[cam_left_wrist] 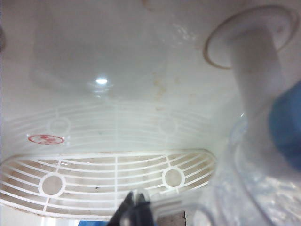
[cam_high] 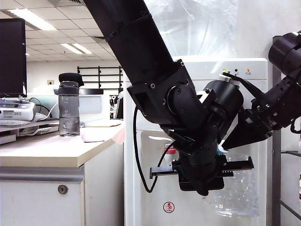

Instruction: Pick up the plastic mug from the left desk, go to the cold water outlet of the water dispenser, press the vertical switch to get some water, then put the mug back on the desk.

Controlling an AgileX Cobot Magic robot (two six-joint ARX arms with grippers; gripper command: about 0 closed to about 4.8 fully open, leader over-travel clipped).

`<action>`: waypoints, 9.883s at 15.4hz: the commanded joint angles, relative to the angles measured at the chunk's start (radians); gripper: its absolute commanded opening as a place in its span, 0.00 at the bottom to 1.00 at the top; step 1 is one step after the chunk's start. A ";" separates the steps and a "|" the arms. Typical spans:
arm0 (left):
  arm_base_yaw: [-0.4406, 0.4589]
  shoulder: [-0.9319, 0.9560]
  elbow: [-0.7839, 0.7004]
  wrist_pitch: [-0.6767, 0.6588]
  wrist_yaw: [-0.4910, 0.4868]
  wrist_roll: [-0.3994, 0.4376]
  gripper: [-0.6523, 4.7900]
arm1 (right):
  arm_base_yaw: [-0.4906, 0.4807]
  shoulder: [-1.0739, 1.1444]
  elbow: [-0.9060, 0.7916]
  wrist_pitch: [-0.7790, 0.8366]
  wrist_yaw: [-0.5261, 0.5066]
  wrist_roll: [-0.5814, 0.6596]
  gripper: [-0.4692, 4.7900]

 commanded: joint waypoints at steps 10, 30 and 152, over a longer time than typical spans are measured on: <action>0.000 -0.014 0.014 0.059 0.031 0.016 0.11 | 0.000 -0.068 0.052 -0.122 0.037 -0.008 0.08; -0.002 -0.014 -0.001 0.006 0.046 -0.042 0.11 | -0.018 -0.207 0.098 -0.181 0.083 0.031 0.08; 0.846 -0.390 -0.629 0.649 0.281 0.374 0.42 | -0.065 -0.788 0.306 -0.106 0.280 0.289 0.08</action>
